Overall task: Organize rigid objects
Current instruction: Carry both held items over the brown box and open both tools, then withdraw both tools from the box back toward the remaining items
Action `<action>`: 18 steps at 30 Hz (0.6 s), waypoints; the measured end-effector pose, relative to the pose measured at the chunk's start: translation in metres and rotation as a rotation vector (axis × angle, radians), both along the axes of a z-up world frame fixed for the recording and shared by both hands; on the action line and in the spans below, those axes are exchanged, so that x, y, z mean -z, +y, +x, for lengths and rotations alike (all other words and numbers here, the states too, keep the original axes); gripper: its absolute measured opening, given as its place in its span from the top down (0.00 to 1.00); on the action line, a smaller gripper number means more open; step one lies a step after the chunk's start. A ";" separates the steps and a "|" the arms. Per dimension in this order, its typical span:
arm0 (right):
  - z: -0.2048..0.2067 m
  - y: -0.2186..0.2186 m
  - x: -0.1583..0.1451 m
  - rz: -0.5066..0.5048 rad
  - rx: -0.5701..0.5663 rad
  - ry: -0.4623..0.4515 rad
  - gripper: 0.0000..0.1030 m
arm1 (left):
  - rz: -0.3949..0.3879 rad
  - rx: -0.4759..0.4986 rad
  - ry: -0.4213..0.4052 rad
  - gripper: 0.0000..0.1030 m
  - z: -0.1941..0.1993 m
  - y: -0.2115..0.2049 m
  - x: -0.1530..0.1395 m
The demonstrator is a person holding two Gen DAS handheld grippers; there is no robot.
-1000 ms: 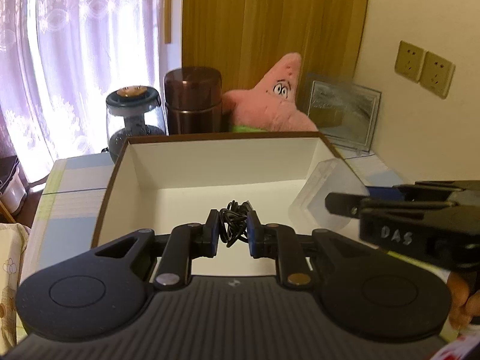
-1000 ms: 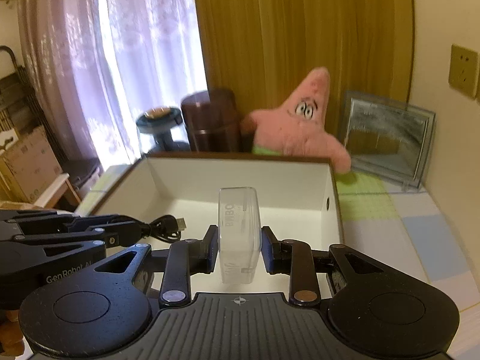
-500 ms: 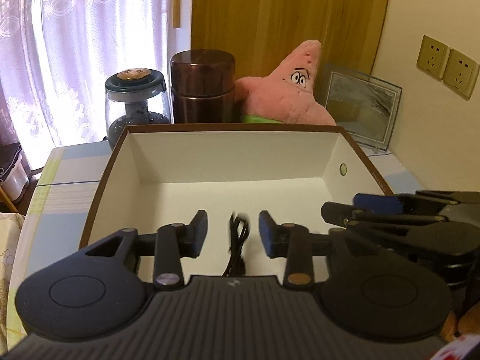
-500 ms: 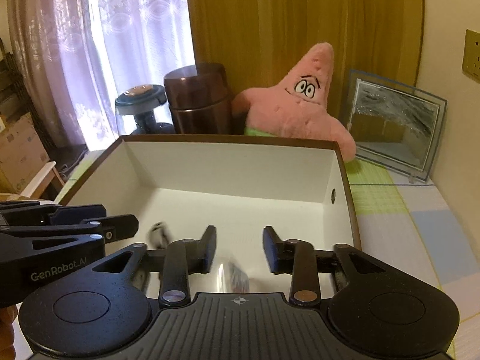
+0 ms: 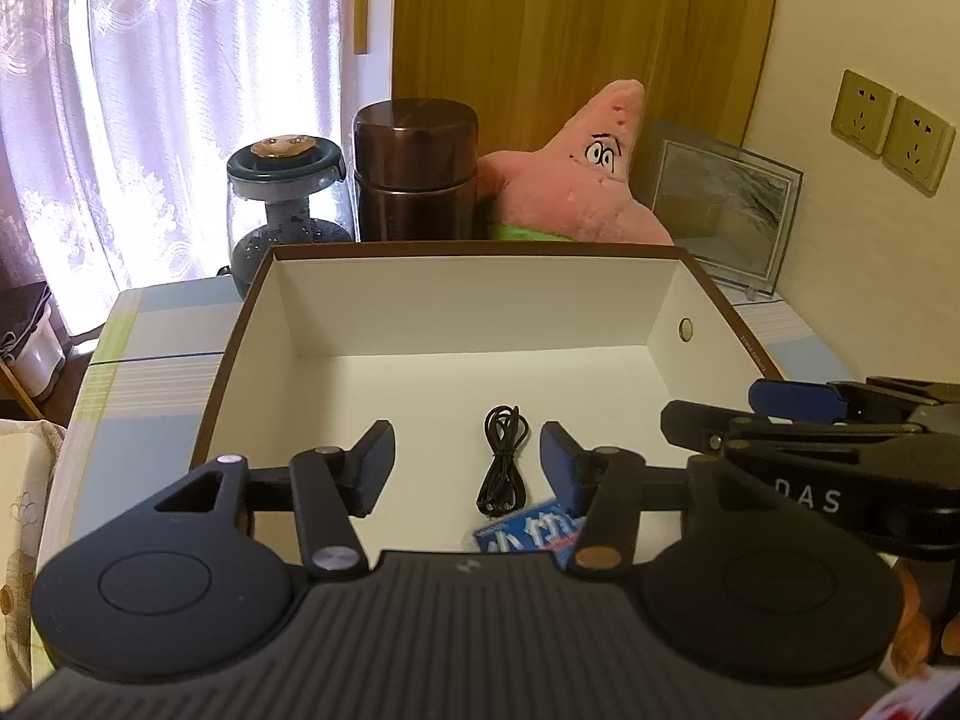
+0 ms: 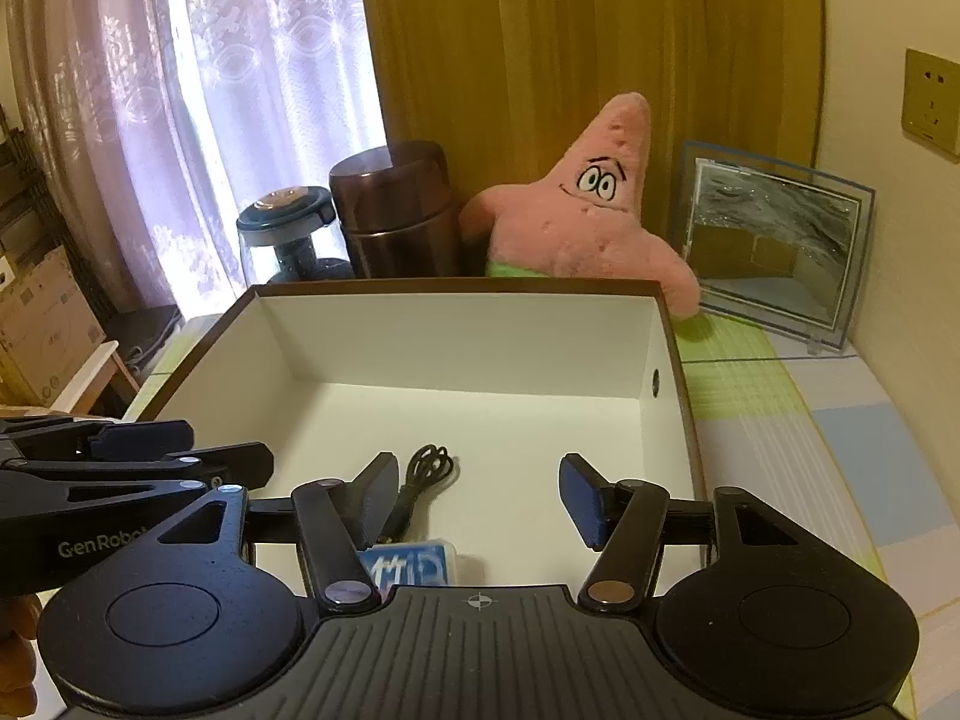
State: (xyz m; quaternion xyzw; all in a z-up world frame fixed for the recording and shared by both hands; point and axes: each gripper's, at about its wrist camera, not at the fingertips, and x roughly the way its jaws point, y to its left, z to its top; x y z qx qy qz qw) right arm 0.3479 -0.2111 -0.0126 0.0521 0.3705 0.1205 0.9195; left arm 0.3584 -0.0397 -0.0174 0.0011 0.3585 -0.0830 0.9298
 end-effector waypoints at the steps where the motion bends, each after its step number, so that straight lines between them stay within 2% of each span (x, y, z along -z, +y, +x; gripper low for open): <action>1: -0.001 -0.001 0.000 0.002 0.000 0.001 0.44 | 0.000 -0.002 0.000 0.51 -0.001 0.000 -0.001; 11: -0.022 -0.018 -0.007 0.033 0.001 0.003 0.42 | -0.014 -0.032 -0.005 0.43 -0.029 -0.002 -0.013; 15: -0.037 -0.030 -0.010 0.061 0.000 0.005 0.42 | -0.014 -0.051 -0.014 0.35 -0.050 -0.001 -0.019; 18: -0.050 -0.039 -0.013 0.075 0.000 0.010 0.41 | -0.010 -0.066 -0.015 0.32 -0.067 0.000 -0.023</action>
